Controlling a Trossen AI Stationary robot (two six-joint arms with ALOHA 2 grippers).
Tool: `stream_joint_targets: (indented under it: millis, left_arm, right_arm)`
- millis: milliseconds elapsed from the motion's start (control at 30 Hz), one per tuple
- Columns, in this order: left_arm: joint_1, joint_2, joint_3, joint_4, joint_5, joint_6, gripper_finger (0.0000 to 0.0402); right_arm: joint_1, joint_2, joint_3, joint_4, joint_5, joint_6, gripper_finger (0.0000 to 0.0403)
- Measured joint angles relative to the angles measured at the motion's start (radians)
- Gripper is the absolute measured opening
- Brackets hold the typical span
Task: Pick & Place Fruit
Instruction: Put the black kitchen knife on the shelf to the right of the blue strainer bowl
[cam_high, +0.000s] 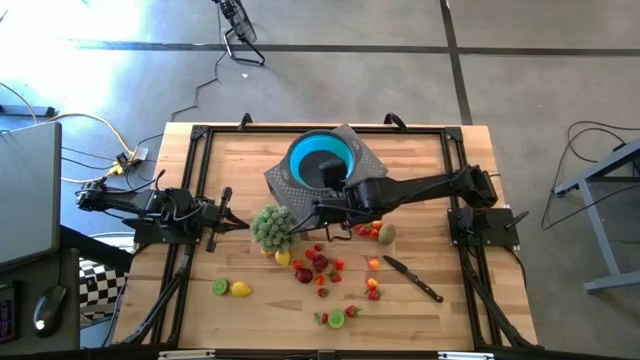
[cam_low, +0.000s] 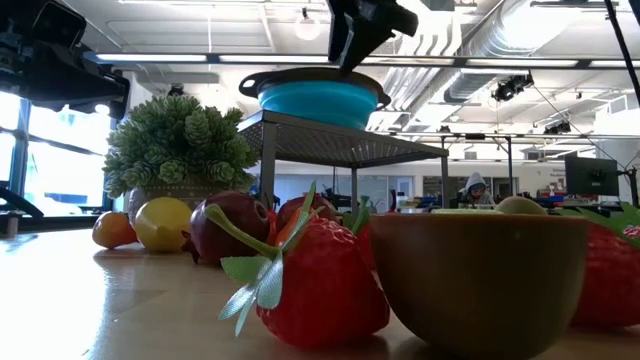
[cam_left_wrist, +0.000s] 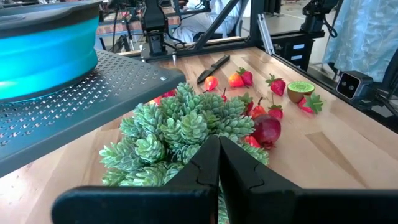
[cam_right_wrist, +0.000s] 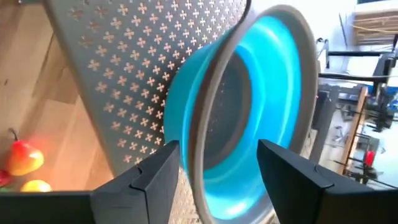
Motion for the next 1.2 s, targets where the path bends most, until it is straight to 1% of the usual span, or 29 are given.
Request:
stream_joint_targets:
  millis: [133, 300, 467, 600, 800, 933, 1033, 1200]
  left_arm:
    - [0.000, 0.000, 0.000, 0.000, 0.003, -0.009, 0.0001]
    - [0.000, 0.000, 0.000, 0.000, 0.003, -0.009, 0.0001]
    - [0.000, 0.000, 0.000, 0.000, 0.003, -0.009, 0.0001]
    - [0.000, 0.000, 0.000, 0.000, 0.002, -0.009, 0.0001]
    - [0.000, 0.000, 0.000, 0.000, 0.002, -0.009, 0.0001]
    - [0.000, 0.000, 0.000, 0.000, 0.002, -0.009, 0.0001]
    - [0.000, 0.000, 0.000, 0.000, 0.002, -0.009, 0.0001]
    - [0.000, 0.000, 0.000, 0.000, 0.002, -0.009, 0.0001]
  right_arm:
    - [0.009, -0.017, 0.003, -0.059, -0.007, 0.096, 0.0190]
    - [0.011, -0.065, 0.002, -0.177, -0.024, 0.291, 0.0165]
    - [0.024, -0.134, 0.002, -0.224, -0.116, 0.449, 0.0139]
    - [0.031, -0.183, 0.002, -0.234, -0.216, 0.541, 0.0121]
    - [0.030, -0.230, 0.003, -0.275, -0.318, 0.684, 0.0102]
    - [0.043, -0.232, 0.003, -0.331, -0.346, 0.753, 0.0095]
    - [0.066, -0.232, 0.003, -0.379, -0.347, 0.795, 0.0088]
    - [0.112, -0.232, 0.002, -0.378, -0.336, 0.815, 0.0070]
